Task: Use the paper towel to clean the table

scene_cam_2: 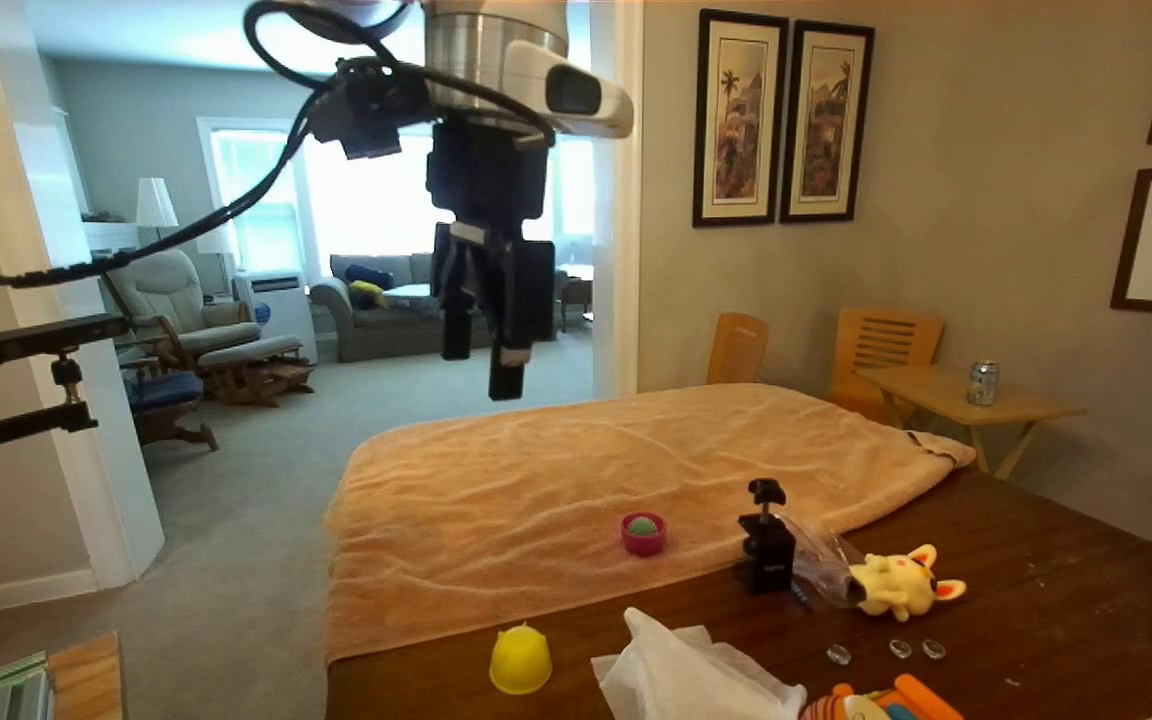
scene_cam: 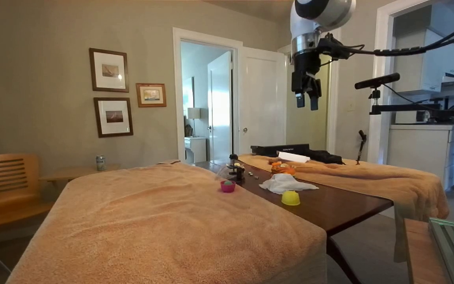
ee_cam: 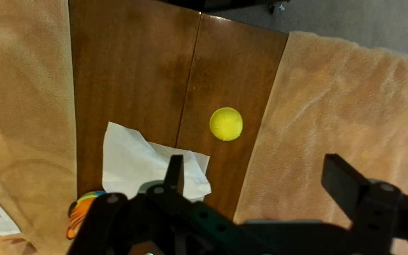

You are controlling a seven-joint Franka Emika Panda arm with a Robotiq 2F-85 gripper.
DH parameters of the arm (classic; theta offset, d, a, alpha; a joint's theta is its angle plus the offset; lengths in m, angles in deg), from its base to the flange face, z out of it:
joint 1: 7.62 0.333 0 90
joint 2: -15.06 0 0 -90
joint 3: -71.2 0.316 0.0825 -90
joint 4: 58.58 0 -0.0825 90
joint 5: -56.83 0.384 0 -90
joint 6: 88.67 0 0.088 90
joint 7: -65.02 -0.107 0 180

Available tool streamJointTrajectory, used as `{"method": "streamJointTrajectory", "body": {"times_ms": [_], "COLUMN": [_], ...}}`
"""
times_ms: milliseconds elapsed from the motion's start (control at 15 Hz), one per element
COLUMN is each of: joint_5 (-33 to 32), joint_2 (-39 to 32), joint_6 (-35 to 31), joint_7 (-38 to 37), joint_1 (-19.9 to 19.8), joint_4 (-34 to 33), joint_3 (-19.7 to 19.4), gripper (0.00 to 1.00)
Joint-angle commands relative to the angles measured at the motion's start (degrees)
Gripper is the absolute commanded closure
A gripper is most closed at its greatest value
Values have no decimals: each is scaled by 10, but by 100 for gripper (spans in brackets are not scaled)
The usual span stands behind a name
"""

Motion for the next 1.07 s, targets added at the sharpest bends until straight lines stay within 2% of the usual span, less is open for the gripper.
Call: {"method": "streamJointTrajectory", "body": {"times_ms": [0,200,267,333,533,1000], "joint_5": [6,-13,-9,1,1,1], "joint_2": [-17,-43,-53,-40,-56,-57], "joint_6": [-126,-240,-245,-214,-236,-237], "joint_7": [-35,-73,-90,-51,-71,-74], "joint_1": [-27,-46,-49,-42,-45,-45], "joint_4": [27,52,50,44,48,48], "joint_3": [-13,-10,-8,-15,-13,-12], "gripper": [0,0,0,0,0,0]}}
